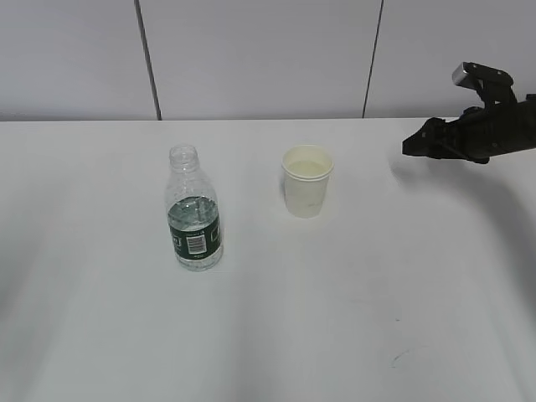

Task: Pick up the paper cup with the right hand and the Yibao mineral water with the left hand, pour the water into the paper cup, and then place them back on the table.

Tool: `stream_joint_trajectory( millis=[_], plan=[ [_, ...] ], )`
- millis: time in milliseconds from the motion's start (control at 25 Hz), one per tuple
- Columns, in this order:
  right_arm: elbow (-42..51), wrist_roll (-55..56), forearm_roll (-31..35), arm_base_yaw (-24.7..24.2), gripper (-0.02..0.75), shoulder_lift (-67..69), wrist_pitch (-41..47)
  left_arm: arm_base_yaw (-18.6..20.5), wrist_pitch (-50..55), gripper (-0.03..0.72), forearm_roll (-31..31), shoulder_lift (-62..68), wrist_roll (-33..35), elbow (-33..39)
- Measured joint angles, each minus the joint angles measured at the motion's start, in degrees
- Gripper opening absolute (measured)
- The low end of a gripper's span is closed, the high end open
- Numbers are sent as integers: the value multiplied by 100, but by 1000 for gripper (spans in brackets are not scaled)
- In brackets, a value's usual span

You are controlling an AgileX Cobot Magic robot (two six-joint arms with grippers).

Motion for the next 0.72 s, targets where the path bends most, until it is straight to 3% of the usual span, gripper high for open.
stream_joint_trajectory(
  millis=[200, 720],
  plan=[
    [0, 11, 0, 0, 596, 0, 0, 0, -340, 510, -165, -1035, 0, 498],
    [0, 11, 0, 0, 596, 0, 0, 0, -838, 510, -217, -2937, 67, 733]
  ],
)
